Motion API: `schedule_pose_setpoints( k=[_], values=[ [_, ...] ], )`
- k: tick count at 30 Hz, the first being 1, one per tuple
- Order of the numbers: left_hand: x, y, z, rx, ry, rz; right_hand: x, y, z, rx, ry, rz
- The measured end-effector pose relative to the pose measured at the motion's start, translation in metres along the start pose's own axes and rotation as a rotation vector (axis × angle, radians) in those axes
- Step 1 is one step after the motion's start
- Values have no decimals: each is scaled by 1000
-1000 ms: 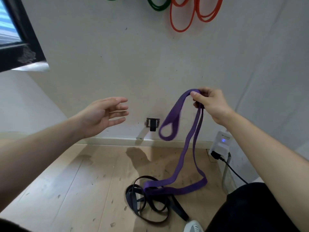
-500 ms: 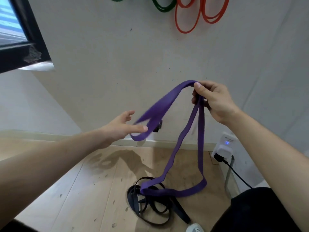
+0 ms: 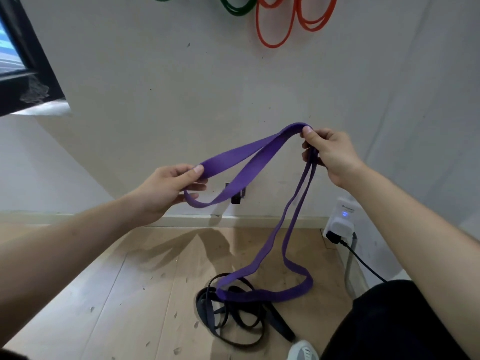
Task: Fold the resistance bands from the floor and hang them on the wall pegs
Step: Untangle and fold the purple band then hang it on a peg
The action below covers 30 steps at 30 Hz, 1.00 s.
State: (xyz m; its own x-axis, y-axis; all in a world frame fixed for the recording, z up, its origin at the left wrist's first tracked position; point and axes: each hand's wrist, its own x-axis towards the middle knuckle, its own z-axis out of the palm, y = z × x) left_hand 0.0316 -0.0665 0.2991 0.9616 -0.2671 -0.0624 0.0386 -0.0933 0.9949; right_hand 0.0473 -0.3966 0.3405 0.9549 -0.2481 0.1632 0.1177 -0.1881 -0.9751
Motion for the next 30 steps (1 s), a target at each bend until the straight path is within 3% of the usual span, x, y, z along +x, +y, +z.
schedule_pose_setpoints(
  k=[6,18,25,30],
  values=[
    [0,27,-2,-224,-35,73,4,15,-7,-136,-44,31],
    [-7,45,-32,-390,-123,91,-4,25,-4,-545,-423,-2],
    [-7,39,-36,-259,-143,73,-6,40,15,-905,-657,-64],
    [-9,33,-30,-127,-121,41,-10,53,29,-1036,-743,-72]
  ],
)
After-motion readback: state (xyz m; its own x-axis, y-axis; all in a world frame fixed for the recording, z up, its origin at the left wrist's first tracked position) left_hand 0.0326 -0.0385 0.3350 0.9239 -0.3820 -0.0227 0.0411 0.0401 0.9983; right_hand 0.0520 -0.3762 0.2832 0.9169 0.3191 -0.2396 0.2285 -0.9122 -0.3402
